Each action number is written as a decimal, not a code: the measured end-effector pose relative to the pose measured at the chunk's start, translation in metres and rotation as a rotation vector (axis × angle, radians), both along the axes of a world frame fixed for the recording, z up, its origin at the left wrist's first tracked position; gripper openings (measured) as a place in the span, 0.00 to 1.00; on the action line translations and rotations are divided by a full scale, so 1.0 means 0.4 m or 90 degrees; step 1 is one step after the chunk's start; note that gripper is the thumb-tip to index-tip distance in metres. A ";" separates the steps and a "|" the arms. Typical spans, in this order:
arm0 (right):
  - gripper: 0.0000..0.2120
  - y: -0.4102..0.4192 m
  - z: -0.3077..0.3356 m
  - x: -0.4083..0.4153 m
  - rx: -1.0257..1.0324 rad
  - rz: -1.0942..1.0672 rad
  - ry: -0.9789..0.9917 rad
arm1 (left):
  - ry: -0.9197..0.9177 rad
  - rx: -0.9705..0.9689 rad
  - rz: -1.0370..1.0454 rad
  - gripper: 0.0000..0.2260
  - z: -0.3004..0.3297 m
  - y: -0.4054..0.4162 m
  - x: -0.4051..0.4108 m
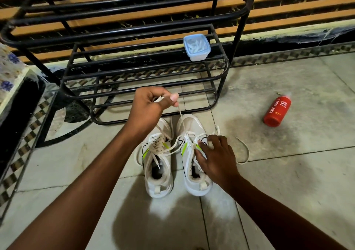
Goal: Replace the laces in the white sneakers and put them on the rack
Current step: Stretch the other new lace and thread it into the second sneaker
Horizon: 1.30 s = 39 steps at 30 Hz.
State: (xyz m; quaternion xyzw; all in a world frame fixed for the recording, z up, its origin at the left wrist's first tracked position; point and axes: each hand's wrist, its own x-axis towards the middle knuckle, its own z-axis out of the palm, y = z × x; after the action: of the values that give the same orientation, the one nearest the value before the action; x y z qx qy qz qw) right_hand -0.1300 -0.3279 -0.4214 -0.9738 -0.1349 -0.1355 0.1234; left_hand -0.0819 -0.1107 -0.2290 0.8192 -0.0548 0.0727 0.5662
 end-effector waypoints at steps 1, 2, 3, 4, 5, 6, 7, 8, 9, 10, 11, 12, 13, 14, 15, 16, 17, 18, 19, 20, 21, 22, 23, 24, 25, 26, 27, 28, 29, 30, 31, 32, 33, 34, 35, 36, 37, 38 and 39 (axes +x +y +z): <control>0.17 0.000 -0.002 0.000 0.005 0.001 0.000 | 0.003 0.025 -0.013 0.09 -0.001 -0.003 -0.004; 0.17 -0.002 -0.002 0.000 0.010 0.006 -0.002 | 0.008 0.051 -0.027 0.09 -0.005 -0.007 -0.008; 0.17 -0.004 -0.001 0.001 0.018 0.016 -0.005 | 0.015 0.074 -0.036 0.09 -0.011 -0.010 -0.010; 0.17 -0.005 0.006 0.003 0.031 0.028 -0.011 | 0.020 0.093 -0.037 0.08 -0.017 -0.011 -0.011; 0.17 -0.007 0.015 0.009 0.049 0.040 -0.011 | 0.023 0.106 -0.036 0.08 -0.022 -0.011 -0.011; 0.17 -0.006 0.022 0.016 0.074 0.046 -0.001 | 0.023 0.114 -0.036 0.08 -0.026 -0.009 -0.011; 0.17 -0.003 0.033 0.028 0.096 0.049 0.018 | 0.022 0.114 -0.040 0.09 -0.025 -0.009 -0.013; 0.18 0.002 0.046 0.044 0.091 0.049 0.038 | 0.021 0.114 -0.043 0.10 -0.024 -0.009 -0.016; 0.19 0.010 0.054 0.063 0.060 0.044 0.050 | 0.024 0.114 -0.046 0.11 -0.019 -0.009 -0.019; 0.20 0.017 0.062 0.084 0.020 0.037 0.060 | 0.029 0.110 -0.051 0.13 -0.013 -0.012 -0.021; 0.20 0.024 0.069 0.105 -0.012 0.030 0.075 | 0.040 0.098 -0.053 0.14 -0.008 -0.012 -0.022; 0.19 0.028 0.074 0.122 -0.036 0.025 0.091 | 0.054 0.077 -0.054 0.15 -0.004 -0.014 -0.021; 0.18 0.031 0.078 0.137 -0.055 0.025 0.105 | 0.064 0.054 -0.052 0.15 0.001 -0.015 -0.020; 0.17 0.034 0.082 0.148 -0.074 0.027 0.115 | 0.065 0.036 -0.048 0.15 0.004 -0.015 -0.019; 0.16 0.033 0.083 0.157 -0.094 0.031 0.123 | 0.064 0.026 -0.043 0.15 0.007 -0.014 -0.017; 0.15 0.033 0.088 0.163 -0.114 0.038 0.128 | 0.063 0.019 -0.038 0.14 0.010 -0.013 -0.017; 0.14 0.034 0.095 0.170 -0.134 0.046 0.129 | 0.063 0.013 -0.033 0.12 0.015 -0.012 -0.017; 0.13 0.033 0.107 0.177 -0.151 0.050 0.131 | 0.061 0.009 -0.031 0.10 0.021 -0.012 -0.018; 0.13 0.033 0.121 0.183 -0.156 0.048 0.143 | 0.059 0.009 -0.032 0.08 0.027 -0.011 -0.021; 0.11 0.031 0.140 0.189 -0.140 0.039 0.175 | 0.059 0.014 -0.035 0.06 0.032 -0.010 -0.021; 0.09 0.031 0.162 0.193 -0.094 0.029 0.208 | 0.062 0.023 -0.038 0.05 0.037 -0.005 -0.023; 0.08 0.025 0.181 0.199 -0.033 0.021 0.242 | 0.068 0.031 -0.040 0.05 0.042 -0.001 -0.026; 0.07 0.015 0.197 0.205 0.036 0.020 0.271 | 0.078 0.035 -0.042 0.04 0.046 0.002 -0.029; 0.08 0.004 0.214 0.208 0.117 0.035 0.302 | 0.087 0.034 -0.041 0.04 0.053 0.006 -0.037; 0.08 -0.010 0.234 0.206 0.213 0.062 0.344 | 0.093 0.030 -0.040 0.05 0.059 0.008 -0.046; 0.08 -0.021 0.266 0.202 0.309 0.103 0.385 | 0.095 0.022 -0.038 0.05 0.070 0.008 -0.055; 0.08 -0.031 0.295 0.198 0.391 0.139 0.419 | 0.097 0.018 -0.038 0.05 0.081 0.006 -0.061; 0.06 -0.039 0.330 0.194 0.443 0.166 0.437 | 0.095 0.018 -0.036 0.05 0.095 0.004 -0.066; 0.04 -0.045 0.371 0.189 0.468 0.184 0.442 | 0.089 0.026 -0.031 0.05 0.116 0.000 -0.072; 0.02 -0.046 0.410 0.184 0.481 0.192 0.443 | 0.085 0.042 -0.030 0.04 0.136 -0.002 -0.074; 0.01 -0.048 0.457 0.176 0.490 0.200 0.434 | 0.077 0.063 -0.033 0.04 0.165 -0.008 -0.076; 0.02 -0.046 0.499 0.171 0.495 0.210 0.426 | 0.071 0.081 -0.033 0.03 0.192 -0.011 -0.076; 0.03 -0.045 0.541 0.166 0.496 0.222 0.422 | 0.064 0.095 -0.034 0.03 0.223 -0.012 -0.075; 0.04 -0.045 0.593 0.157 0.499 0.229 0.420 | 0.052 0.106 -0.036 0.03 0.263 -0.017 -0.078; 0.05 -0.043 0.638 0.149 0.499 0.234 0.427 | 0.044 0.114 -0.036 0.03 0.299 -0.020 -0.081; 0.06 -0.045 0.693 0.142 0.494 0.237 0.427 | 0.029 0.116 -0.036 0.03 0.345 -0.027 -0.084; 0.06 -0.043 0.734 0.140 0.486 0.238 0.426 | 0.020 0.118 -0.035 0.04 0.381 -0.031 -0.085; 0.06 -0.040 0.777 0.137 0.475 0.237 0.419 | 0.011 0.124 -0.035 0.04 0.418 -0.037 -0.087; 0.06 -0.039 0.823 0.135 0.466 0.234 0.401 | -0.003 0.132 -0.037 0.04 0.460 -0.044 -0.091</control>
State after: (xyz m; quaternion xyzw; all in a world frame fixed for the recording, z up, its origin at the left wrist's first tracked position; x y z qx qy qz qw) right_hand -0.0759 -0.3435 -0.0921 -0.8206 -0.2036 0.1501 0.5124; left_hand -0.1183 -0.1283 -0.0451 0.8714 -0.0870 0.0521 0.4800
